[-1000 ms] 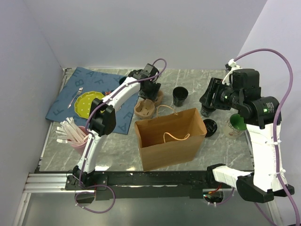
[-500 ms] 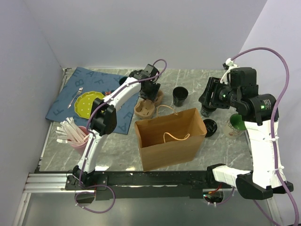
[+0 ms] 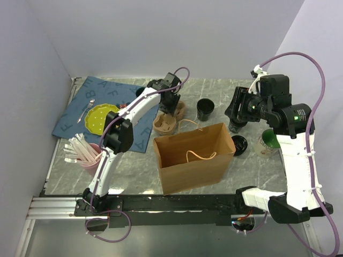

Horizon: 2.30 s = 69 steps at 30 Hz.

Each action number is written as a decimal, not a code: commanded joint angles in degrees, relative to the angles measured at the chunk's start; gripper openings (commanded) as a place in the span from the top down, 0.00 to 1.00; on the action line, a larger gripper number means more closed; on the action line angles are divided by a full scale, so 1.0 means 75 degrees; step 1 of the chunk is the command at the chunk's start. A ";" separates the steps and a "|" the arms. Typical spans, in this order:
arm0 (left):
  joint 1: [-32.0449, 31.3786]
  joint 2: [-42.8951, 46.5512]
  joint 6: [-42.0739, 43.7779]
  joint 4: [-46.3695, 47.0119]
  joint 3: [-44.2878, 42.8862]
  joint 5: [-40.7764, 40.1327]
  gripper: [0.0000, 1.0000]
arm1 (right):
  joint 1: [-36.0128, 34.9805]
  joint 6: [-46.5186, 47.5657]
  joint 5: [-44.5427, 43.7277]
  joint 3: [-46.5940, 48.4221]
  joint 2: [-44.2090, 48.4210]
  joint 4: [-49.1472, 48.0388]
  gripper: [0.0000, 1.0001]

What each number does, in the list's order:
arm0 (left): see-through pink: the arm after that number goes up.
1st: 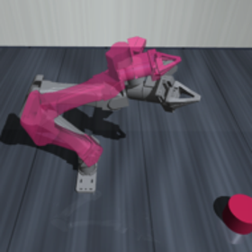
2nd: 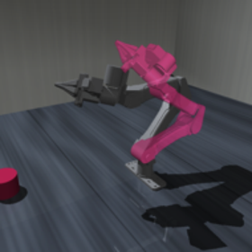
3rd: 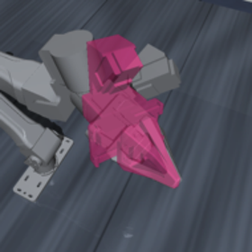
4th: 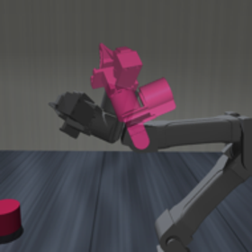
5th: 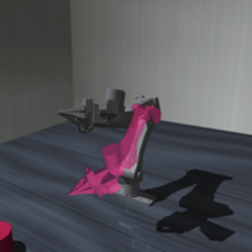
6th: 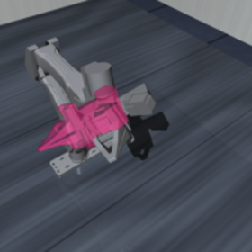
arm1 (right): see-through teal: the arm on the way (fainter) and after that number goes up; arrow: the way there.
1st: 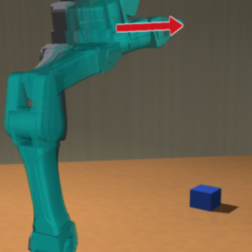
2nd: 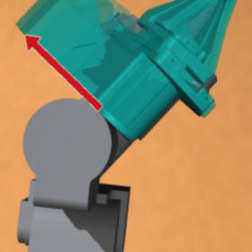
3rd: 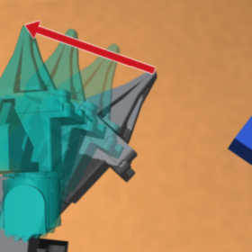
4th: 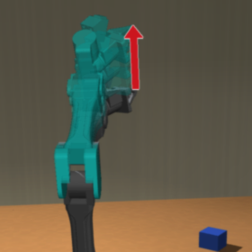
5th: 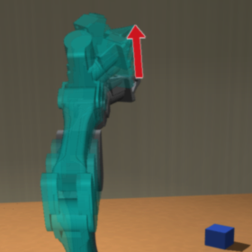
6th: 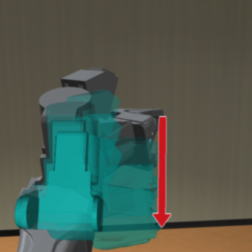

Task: Pack the takeout coffee

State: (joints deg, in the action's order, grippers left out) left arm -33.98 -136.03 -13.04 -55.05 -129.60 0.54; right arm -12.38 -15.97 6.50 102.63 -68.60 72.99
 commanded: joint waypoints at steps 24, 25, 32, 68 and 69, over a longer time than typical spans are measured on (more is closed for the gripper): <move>-0.0017 0.1273 -0.0125 0.0332 -0.0591 -0.0868 0.68 | -0.0037 -0.0074 0.0094 -0.0547 0.0510 -0.0545 0.34; -0.0017 0.1320 -0.0160 0.0343 -0.0591 -0.0891 0.68 | -0.0037 -0.0074 0.0082 -0.0536 0.0521 -0.0533 0.34; -0.0017 0.1800 -0.0265 0.0238 -0.0802 -0.1196 0.65 | -0.0037 -0.0121 0.0152 -0.0477 0.0673 -0.0544 0.34; -0.0894 0.7356 -0.1543 -0.0711 0.1050 0.3854 0.69 | -0.0165 0.1238 0.6186 -0.4121 0.4048 -0.5431 0.32; -0.0977 0.7321 -0.1543 -0.0723 0.1015 0.3843 0.70 | -0.0177 0.1261 0.6327 -0.4145 0.4049 -0.5420 0.33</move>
State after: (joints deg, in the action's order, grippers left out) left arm -39.20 -81.76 -22.70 -60.12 -122.26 23.09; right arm -13.13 -9.69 46.30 72.42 -40.51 38.94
